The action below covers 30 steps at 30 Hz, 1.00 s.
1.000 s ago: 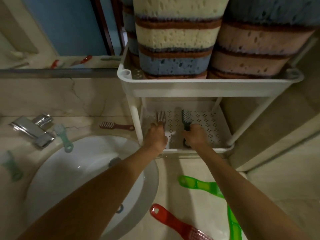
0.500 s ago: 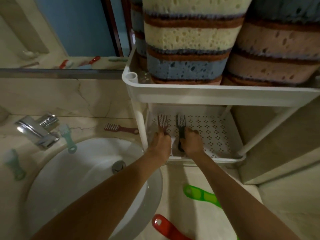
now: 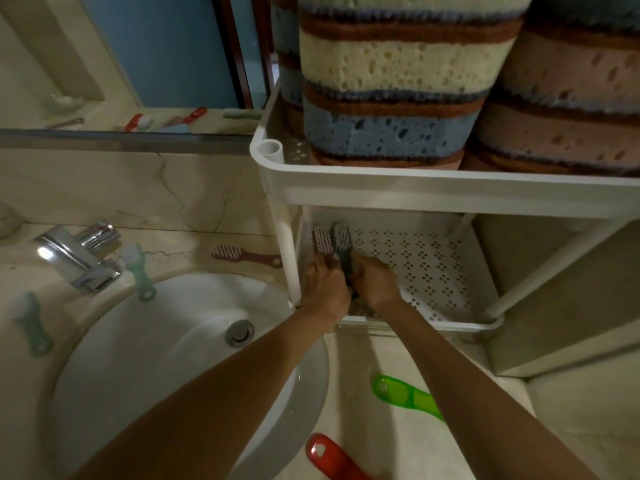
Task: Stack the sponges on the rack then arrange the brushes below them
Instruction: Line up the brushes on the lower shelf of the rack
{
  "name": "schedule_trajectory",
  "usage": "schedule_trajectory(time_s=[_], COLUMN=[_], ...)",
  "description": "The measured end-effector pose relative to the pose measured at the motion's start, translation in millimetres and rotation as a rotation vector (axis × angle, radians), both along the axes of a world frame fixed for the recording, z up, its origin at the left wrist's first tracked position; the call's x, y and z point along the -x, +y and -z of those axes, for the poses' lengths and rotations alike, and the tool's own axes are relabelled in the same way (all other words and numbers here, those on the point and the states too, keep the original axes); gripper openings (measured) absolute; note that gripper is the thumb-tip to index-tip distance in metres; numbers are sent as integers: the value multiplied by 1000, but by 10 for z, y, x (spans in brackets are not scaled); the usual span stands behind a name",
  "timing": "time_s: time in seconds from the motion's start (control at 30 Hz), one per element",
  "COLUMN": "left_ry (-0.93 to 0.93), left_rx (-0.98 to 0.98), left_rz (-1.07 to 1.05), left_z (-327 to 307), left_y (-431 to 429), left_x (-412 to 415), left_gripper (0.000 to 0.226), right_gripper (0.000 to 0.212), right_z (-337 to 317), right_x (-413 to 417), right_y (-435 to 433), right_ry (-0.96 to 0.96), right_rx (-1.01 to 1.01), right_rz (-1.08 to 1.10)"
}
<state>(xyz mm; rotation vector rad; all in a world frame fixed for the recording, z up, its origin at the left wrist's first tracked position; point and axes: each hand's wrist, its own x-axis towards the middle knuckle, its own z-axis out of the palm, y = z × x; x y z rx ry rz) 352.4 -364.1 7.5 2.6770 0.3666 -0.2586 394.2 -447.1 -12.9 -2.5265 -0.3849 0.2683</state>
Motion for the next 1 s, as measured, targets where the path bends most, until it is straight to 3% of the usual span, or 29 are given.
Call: schedule_trajectory(time_s=[0.23,0.47,0.67,0.9,1.0], left_ry=[59,108,126,66,96], left_rx=[-9,-22,10,47,92], left_rz=[-49,-77,-144,-135,-126], left_z=[9,40,30,56,62], left_y=[40,20,35,-15,-11], left_x=[-92,-169,-163,-121,-107], left_gripper=[68,70,72,64,62], right_gripper=[32,34,24,22,29], right_z=[22,10,19,14,-9], right_x=[-8,-14,-39,-32,-25], right_y=[-7,-10,25,27,21], right_ry=[-2,3,20,40,71], right_rx=[-24,-23,-31,-53,-70], right_rz=[-9,-25,-4,-17,-14])
